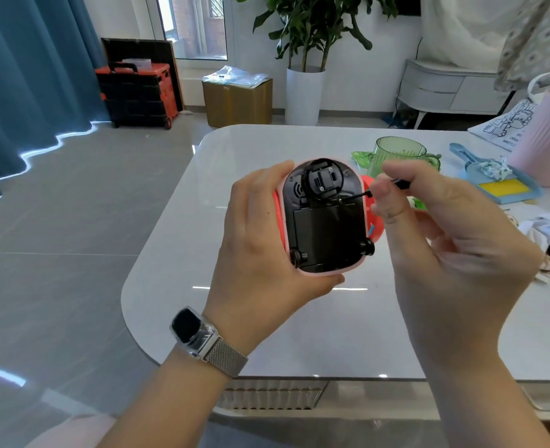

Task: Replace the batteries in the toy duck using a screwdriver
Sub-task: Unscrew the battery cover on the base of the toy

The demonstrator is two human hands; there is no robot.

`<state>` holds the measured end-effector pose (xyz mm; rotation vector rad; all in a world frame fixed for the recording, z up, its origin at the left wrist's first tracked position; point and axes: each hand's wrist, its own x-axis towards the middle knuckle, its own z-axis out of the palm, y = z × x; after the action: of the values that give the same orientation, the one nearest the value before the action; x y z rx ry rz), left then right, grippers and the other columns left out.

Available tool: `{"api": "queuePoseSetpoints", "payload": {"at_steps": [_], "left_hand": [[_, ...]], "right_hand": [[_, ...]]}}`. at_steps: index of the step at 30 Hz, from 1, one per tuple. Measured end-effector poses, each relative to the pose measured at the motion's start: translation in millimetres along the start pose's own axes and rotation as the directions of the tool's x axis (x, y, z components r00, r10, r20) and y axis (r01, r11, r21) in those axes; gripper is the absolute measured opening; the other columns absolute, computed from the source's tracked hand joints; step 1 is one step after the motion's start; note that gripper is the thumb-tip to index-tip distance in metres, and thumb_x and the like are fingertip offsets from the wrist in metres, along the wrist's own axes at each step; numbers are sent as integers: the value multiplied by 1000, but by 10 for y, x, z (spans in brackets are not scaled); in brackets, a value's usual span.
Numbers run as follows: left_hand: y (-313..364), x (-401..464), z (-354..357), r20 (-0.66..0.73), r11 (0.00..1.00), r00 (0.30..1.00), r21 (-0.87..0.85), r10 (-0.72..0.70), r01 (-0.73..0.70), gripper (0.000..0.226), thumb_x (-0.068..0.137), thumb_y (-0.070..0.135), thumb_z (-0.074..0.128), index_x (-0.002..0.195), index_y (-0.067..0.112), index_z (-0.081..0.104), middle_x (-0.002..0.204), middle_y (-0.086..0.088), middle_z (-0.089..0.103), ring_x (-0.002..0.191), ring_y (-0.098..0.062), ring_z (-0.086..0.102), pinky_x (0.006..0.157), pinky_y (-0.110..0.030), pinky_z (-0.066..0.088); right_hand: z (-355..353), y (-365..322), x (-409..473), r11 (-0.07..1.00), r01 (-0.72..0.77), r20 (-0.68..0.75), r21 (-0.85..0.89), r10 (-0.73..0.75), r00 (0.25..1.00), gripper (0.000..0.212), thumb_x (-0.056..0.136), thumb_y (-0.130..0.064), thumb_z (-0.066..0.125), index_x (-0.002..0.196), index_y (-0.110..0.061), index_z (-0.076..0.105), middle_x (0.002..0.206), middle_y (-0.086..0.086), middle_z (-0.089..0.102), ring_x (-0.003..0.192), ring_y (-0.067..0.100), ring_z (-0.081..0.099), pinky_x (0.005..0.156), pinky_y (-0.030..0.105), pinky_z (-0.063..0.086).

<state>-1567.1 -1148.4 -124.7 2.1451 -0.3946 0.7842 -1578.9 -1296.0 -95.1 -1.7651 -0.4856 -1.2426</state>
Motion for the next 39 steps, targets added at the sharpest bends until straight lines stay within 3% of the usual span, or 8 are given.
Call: {"api": "queuePoseSetpoints", "payload": {"at_steps": [7, 11, 14, 19, 22, 32, 36, 39], "left_hand": [[-13, 32, 52, -15, 1000, 1000, 29, -5, 5, 111, 47, 39, 94, 139, 14, 37, 135, -2, 42, 123, -10, 41, 95, -11, 44], [-52, 132, 26, -9, 1000, 1000, 28, -3, 3, 111, 47, 40, 93, 139, 12, 38, 135, -5, 43, 123, -9, 40, 99, -9, 38], [-96, 203, 21, 36, 999, 999, 41, 26, -28, 110, 47, 43, 92, 139, 14, 38, 135, -3, 43, 121, -7, 40, 98, -7, 38], [-154, 240, 87, 66, 992, 993, 63, 102, -106, 104, 50, 43, 89, 137, 14, 40, 131, -5, 47, 119, -12, 44, 96, -13, 41], [-186, 265, 119, 55, 992, 993, 72, 103, -107, 103, 50, 44, 88, 137, 16, 39, 131, -4, 47, 118, -12, 44, 96, -14, 41], [-257, 433, 59, 15, 999, 1000, 35, -4, 4, 111, 43, 42, 93, 138, 21, 39, 133, 3, 44, 116, -2, 40, 92, 2, 33], [-309, 521, 57, 11, 999, 1000, 16, -28, 28, 113, 42, 40, 94, 138, 22, 39, 132, 4, 43, 115, -2, 40, 89, 5, 32], [-356, 574, 58, -24, 999, 998, -8, -50, 49, 112, 40, 37, 95, 137, 22, 40, 130, 5, 44, 114, 0, 41, 91, 3, 32]], "right_hand": [[41, 54, -55, 1000, 29, -17, 6, -29, 999, 12, 88, -9, 69, 99, -12, 68, 86, 1, 64, 71, 23, 67, 64, 26, 52], [36, 128, -44, 997, 9, -42, -73, -12, 999, 10, 87, -9, 70, 97, -9, 71, 79, 1, 62, 72, 1, 57, 68, 11, 42], [65, 176, -20, 995, 12, -44, -102, -16, 999, 10, 88, -8, 70, 97, -7, 73, 75, 1, 60, 67, 2, 51, 67, 9, 38], [119, 316, 72, 997, -34, -43, -66, 31, 999, 12, 90, -10, 66, 98, -4, 72, 81, 3, 63, 71, 23, 65, 63, 25, 52], [135, 389, 124, 996, -82, -27, -18, 82, 996, 12, 89, -10, 66, 98, -6, 72, 82, 0, 63, 74, 25, 66, 60, 36, 53], [331, 516, 387, 991, 25, 97, 131, -38, 995, 13, 85, 1, 64, 92, -7, 71, 84, -5, 63, 78, 17, 62, 63, 35, 52], [441, 552, 399, 973, -25, 98, 231, 2, 995, 26, 85, 8, 59, 93, -17, 65, 86, -8, 65, 81, 12, 63, 70, 27, 53], [480, 588, 306, 958, -77, 95, 277, 52, 994, 28, 87, 11, 58, 95, -16, 65, 90, 0, 67, 85, 22, 67, 71, 34, 58]]}}
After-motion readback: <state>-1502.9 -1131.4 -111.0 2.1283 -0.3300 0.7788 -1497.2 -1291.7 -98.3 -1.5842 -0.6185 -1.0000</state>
